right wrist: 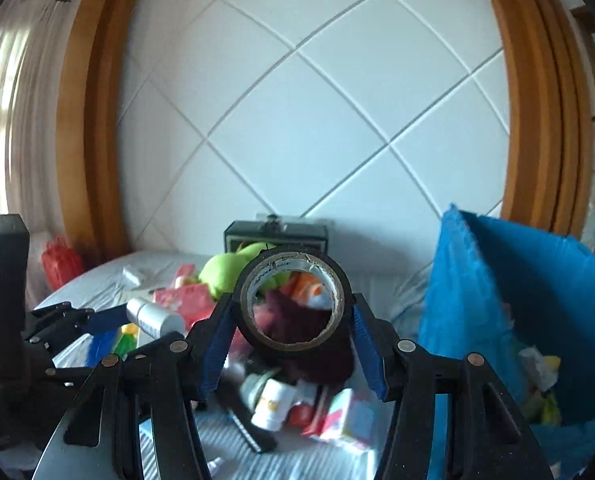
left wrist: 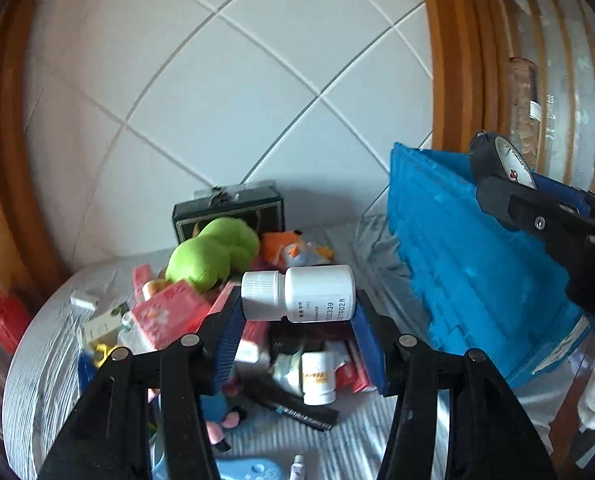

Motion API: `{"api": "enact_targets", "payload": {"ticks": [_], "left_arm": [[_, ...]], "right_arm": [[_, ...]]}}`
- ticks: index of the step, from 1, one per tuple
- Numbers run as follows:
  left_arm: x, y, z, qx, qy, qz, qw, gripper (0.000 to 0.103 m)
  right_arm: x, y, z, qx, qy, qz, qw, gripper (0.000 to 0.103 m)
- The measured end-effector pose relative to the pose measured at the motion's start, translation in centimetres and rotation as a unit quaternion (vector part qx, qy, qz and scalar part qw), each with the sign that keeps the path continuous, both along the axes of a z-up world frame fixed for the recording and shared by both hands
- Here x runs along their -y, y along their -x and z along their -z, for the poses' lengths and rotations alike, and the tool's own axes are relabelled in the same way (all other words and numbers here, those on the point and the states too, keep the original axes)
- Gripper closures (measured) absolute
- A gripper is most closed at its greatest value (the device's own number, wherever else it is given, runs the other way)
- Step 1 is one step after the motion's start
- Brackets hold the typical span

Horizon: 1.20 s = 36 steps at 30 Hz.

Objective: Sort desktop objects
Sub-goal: 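Carry the pill bottle and tape roll into the blue crate and open both tools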

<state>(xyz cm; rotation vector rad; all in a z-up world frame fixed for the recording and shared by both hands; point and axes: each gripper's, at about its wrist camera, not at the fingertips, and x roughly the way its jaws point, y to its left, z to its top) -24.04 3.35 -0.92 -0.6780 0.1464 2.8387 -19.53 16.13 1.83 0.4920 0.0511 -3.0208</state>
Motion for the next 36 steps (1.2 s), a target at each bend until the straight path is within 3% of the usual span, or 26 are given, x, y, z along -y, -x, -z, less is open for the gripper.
{"api": "enact_targets", "payload": {"ticks": [5, 9, 13, 16, 19, 22, 25, 27, 31, 32, 34, 36], "left_arm": [[-7.2, 0.3, -5.4, -0.042, 0.004, 0.062, 0.9972, 0.051], [-13.6, 1.3, -8.3, -0.048, 0.009, 0.105, 0.9932, 0.051], [-20.0, 3.0, -10.3, -0.018, 0.004, 0.147, 0.9890, 0.051], [-25.2, 6.1, -10.6, 0.046, 0.004, 0.176, 0.9834, 0.051], [-30.1, 9.3, -9.5, 0.104, 0.013, 0.186, 0.9769, 0.051], [-34.3, 12.0, -7.5, 0.152, 0.050, 0.183, 0.9700, 0.051], [-37.6, 13.8, -4.5, 0.200, 0.092, 0.172, 0.9601, 0.051], [-38.5, 14.7, -2.4, 0.226, 0.109, 0.166, 0.9537, 0.051], [-39.4, 16.8, 1.3, 0.257, 0.125, 0.143, 0.9475, 0.051], [-39.3, 17.2, 2.4, 0.268, 0.124, 0.138, 0.9454, 0.051], [-39.0, 18.1, 5.0, 0.329, 0.131, 0.118, 0.9276, 0.051], [-39.0, 18.1, 5.1, 0.346, 0.107, 0.130, 0.9230, 0.051]], "right_arm": [[-7.6, -1.2, -4.1, -0.014, 0.002, 0.058, 0.998, 0.047], [-13.8, -1.4, -6.9, -0.002, -0.017, 0.110, 0.994, 0.047], [-19.8, -0.7, -7.8, 0.027, -0.021, 0.143, 0.989, 0.047], [-24.7, 1.2, -7.8, 0.076, -0.006, 0.153, 0.985, 0.047], [-29.2, 3.9, -6.4, 0.142, 0.031, 0.152, 0.978, 0.047], [-33.4, 6.3, -4.5, 0.199, 0.070, 0.157, 0.965, 0.047], [-36.1, 8.5, -1.9, 0.268, 0.079, 0.164, 0.946, 0.047], [-37.2, 10.0, 0.4, 0.319, 0.080, 0.155, 0.931, 0.047], [-37.9, 12.1, 4.6, 0.370, 0.063, 0.164, 0.912, 0.047], [-38.5, 12.7, 5.8, 0.380, 0.081, 0.159, 0.908, 0.047], [-39.8, 13.2, 7.9, 0.406, 0.138, 0.150, 0.891, 0.047], [-40.1, 12.8, 8.9, 0.419, 0.146, 0.149, 0.884, 0.047]]}}
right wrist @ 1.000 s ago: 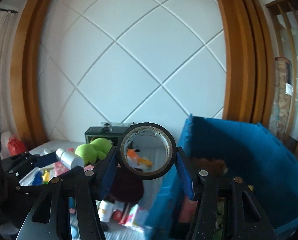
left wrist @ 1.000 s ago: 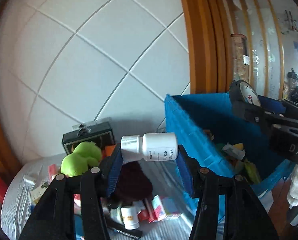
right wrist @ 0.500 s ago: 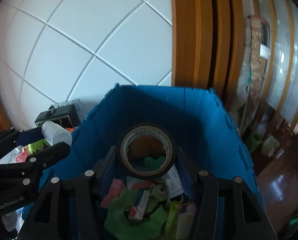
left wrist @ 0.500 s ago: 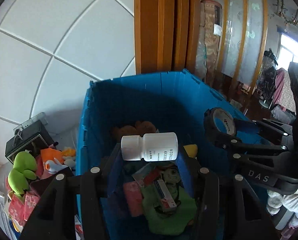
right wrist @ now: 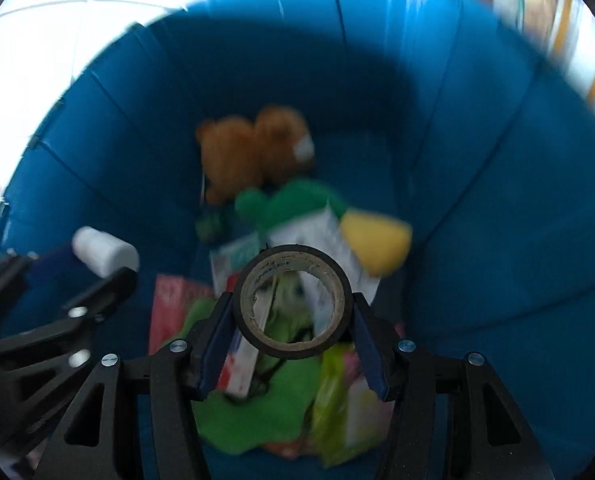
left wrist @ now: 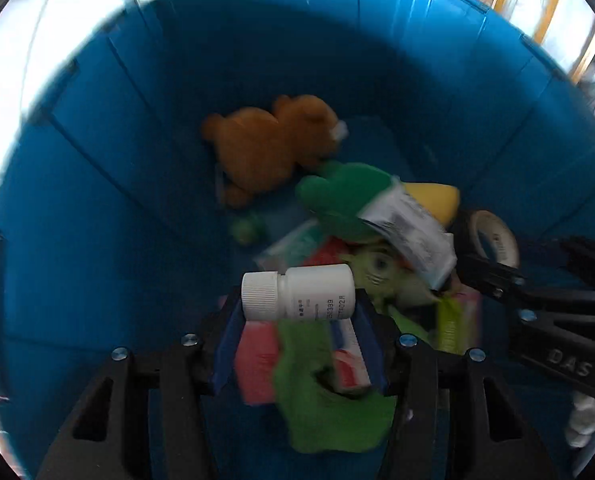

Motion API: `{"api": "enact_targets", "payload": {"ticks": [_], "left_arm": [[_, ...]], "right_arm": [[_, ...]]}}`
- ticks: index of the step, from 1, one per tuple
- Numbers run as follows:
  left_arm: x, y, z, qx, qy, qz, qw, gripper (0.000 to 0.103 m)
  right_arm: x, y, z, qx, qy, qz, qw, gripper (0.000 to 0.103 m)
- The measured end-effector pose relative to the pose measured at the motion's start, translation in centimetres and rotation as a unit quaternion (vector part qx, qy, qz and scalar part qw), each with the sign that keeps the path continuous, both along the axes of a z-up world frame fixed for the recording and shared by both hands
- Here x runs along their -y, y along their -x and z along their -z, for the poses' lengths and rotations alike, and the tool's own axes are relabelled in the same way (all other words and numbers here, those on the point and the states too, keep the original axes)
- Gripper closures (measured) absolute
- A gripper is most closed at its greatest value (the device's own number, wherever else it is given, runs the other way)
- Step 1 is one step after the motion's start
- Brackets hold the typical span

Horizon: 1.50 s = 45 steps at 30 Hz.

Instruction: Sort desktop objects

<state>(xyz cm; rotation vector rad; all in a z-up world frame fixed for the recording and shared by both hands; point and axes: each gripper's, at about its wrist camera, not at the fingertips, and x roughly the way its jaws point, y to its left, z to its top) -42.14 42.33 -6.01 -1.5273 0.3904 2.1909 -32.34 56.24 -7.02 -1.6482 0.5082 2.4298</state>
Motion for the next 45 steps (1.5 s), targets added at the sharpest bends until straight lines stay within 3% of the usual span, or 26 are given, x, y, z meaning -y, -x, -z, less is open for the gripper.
{"api": "enact_targets", "payload": {"ticks": [3, 11, 13, 14, 15, 21, 26, 32, 36, 40, 45], "left_arm": [[-0.2, -0.3, -0.5, -0.024, 0.013, -0.001, 0.9996, 0.050], [1.0, 0.6, 0.3, -0.007, 0.022, -0.016, 0.9996, 0.048], [1.1, 0.6, 0.2, -0.006, 0.023, -0.016, 0.9996, 0.048], [1.1, 0.6, 0.2, -0.007, 0.028, -0.020, 0.9994, 0.045], [1.1, 0.7, 0.3, -0.007, 0.028, -0.022, 0.9993, 0.045], [1.1, 0.9, 0.4, -0.004, 0.031, -0.023, 0.9992, 0.045], [1.2, 1.1, 0.5, -0.004, 0.033, -0.025, 0.9991, 0.045], [1.9, 0.5, -1.7, -0.054, 0.014, -0.037, 0.9978, 0.045], [3.4, -1.4, -5.1, -0.065, -0.041, -0.022, 0.9968, 0.045], [5.4, -4.0, -8.8, -0.116, -0.066, -0.012, 0.9910, 0.044], [9.1, -7.8, -12.5, -0.192, -0.110, -0.014, 0.9750, 0.022]], "right_arm": [[-0.3, -0.2, 0.3, 0.002, 0.010, 0.002, 1.000, 0.047], [-0.2, 0.1, -0.3, 0.001, -0.007, 0.000, 1.000, 0.047], [0.0, 0.2, -0.3, 0.003, -0.011, -0.003, 1.000, 0.032], [0.0, 0.2, -0.1, 0.007, -0.014, -0.004, 1.000, 0.007], [0.1, 0.3, 0.1, 0.014, -0.018, -0.004, 1.000, 0.000], [0.1, 0.6, 1.9, 0.058, -0.013, -0.010, 0.998, 0.000], [0.0, 0.4, 2.5, 0.061, 0.011, -0.013, 0.998, 0.000], [0.3, 0.3, 2.3, 0.048, 0.036, -0.025, 0.998, 0.000], [1.2, 0.1, 0.7, 0.038, -0.003, -0.041, 0.998, 0.000], [1.8, -1.2, -2.8, 0.001, -0.017, -0.052, 0.999, 0.000], [3.0, -4.3, -7.7, -0.063, -0.053, -0.031, 0.996, 0.000]]}}
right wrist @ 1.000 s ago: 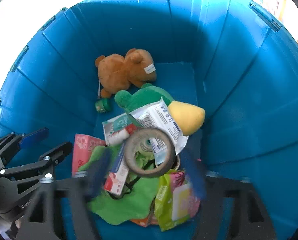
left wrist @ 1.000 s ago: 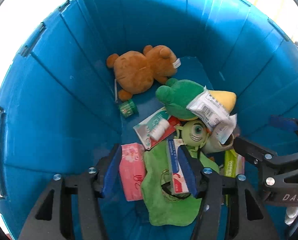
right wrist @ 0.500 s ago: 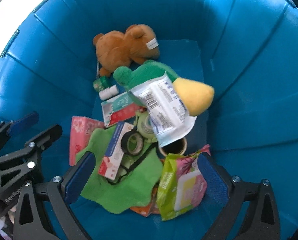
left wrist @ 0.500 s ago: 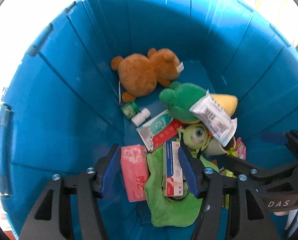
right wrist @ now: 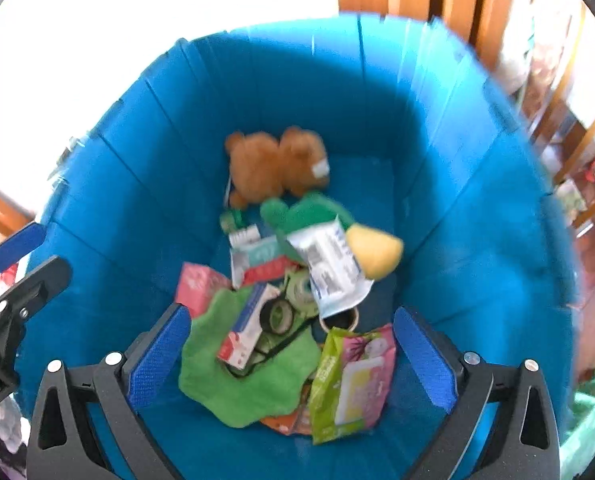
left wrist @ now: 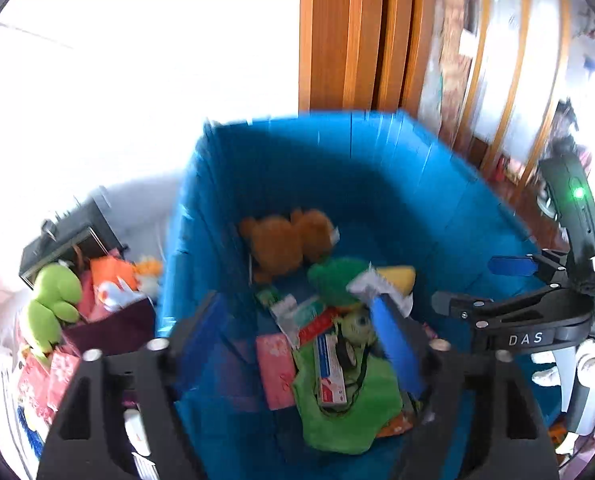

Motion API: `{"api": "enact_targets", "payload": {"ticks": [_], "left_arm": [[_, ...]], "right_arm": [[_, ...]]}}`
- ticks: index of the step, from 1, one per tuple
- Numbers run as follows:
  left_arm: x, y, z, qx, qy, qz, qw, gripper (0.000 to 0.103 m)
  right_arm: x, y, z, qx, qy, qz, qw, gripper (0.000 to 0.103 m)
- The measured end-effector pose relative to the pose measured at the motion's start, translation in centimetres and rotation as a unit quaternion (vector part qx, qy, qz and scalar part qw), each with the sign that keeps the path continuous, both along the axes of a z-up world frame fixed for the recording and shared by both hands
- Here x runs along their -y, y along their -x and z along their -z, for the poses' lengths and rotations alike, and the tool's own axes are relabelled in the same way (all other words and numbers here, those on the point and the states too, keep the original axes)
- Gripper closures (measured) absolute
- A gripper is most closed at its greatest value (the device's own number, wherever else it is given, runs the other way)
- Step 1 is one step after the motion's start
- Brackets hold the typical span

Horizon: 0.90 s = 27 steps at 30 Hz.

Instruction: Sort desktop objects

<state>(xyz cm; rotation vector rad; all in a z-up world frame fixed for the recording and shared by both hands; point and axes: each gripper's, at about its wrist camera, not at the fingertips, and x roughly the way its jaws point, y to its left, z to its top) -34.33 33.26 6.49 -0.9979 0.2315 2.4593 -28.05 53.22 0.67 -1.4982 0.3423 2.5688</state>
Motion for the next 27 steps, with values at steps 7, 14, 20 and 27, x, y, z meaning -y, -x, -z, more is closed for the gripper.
{"api": "enact_targets", "payload": {"ticks": [7, 14, 20, 27], "left_arm": [[5.3, -5.6, -2.1, -0.098, -0.046, -0.009, 0.9941, 0.001], [9.7, -8.8, -1.3, -0.134, -0.043, -0.042, 0.9892, 0.001], [13.1, -10.0, 0.2, -0.102, -0.063, -0.020, 0.9926, 0.001], [15.6, -11.4, 0.7, -0.105, -0.068, -0.015, 0.9920, 0.001]], "right_arm": [[5.3, -5.1, -3.7, -0.082, -0.117, 0.019, 0.990, 0.000], [11.6, -9.5, -4.8, -0.152, -0.174, 0.046, 0.972, 0.000], [15.7, -12.6, -4.9, -0.193, -0.192, 0.090, 0.958, 0.000], [18.5, -14.4, -4.5, -0.190, -0.201, 0.110, 0.955, 0.000]]}}
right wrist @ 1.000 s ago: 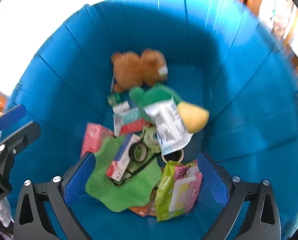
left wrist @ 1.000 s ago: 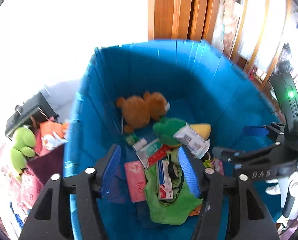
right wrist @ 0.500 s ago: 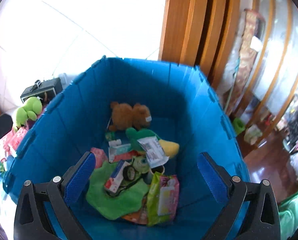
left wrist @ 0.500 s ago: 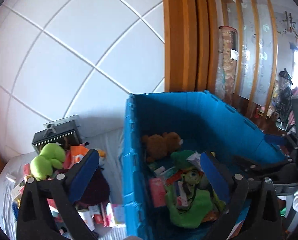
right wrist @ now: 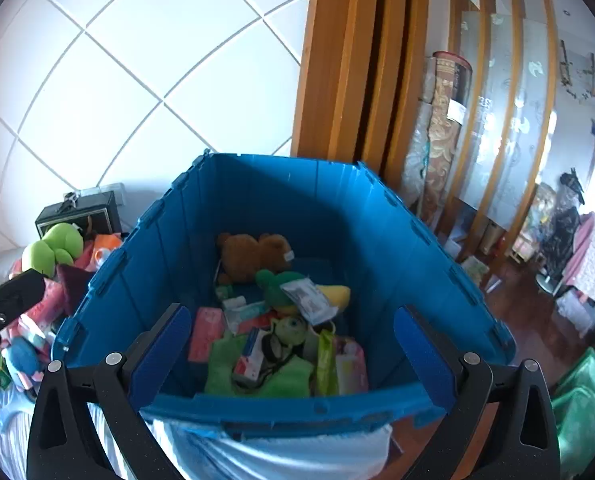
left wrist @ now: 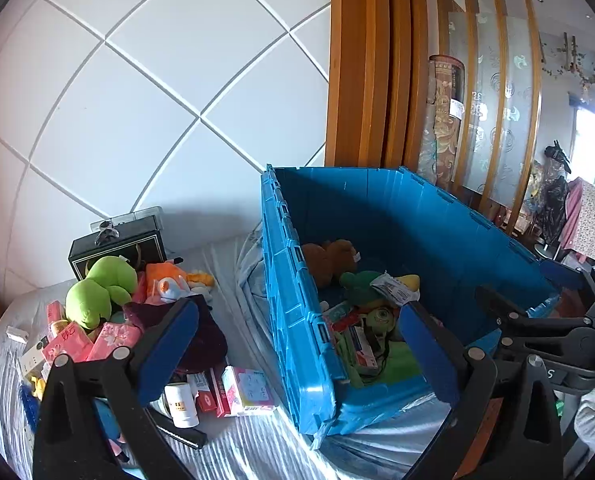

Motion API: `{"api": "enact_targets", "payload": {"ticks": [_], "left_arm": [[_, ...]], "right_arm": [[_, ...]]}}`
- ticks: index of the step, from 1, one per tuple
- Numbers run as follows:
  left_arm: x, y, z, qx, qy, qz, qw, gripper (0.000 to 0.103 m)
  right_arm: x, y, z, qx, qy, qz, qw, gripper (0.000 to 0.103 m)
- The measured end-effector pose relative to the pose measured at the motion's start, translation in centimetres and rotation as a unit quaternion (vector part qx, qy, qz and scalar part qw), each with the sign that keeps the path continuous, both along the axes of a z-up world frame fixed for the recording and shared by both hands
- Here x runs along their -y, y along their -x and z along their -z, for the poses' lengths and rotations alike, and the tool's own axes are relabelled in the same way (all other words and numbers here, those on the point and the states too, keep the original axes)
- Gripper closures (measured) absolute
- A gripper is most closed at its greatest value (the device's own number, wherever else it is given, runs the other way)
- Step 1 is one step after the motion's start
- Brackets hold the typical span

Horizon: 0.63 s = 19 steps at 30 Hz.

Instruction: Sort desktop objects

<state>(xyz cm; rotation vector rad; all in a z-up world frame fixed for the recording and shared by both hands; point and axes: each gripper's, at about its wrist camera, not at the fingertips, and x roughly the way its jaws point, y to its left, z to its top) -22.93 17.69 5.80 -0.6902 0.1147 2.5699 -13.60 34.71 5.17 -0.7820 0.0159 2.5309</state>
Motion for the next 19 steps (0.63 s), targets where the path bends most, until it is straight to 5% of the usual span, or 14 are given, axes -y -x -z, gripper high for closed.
{"api": "enact_targets", "payload": {"ticks": [19], "left_arm": [[0.8, -1.9, -0.5, -0.019, -0.017, 0.029, 0.9992, 0.001]], "right_arm": [[-0.1, -2.1, -0.4, -0.010, 0.008, 0.030, 0.999, 0.000]]}}
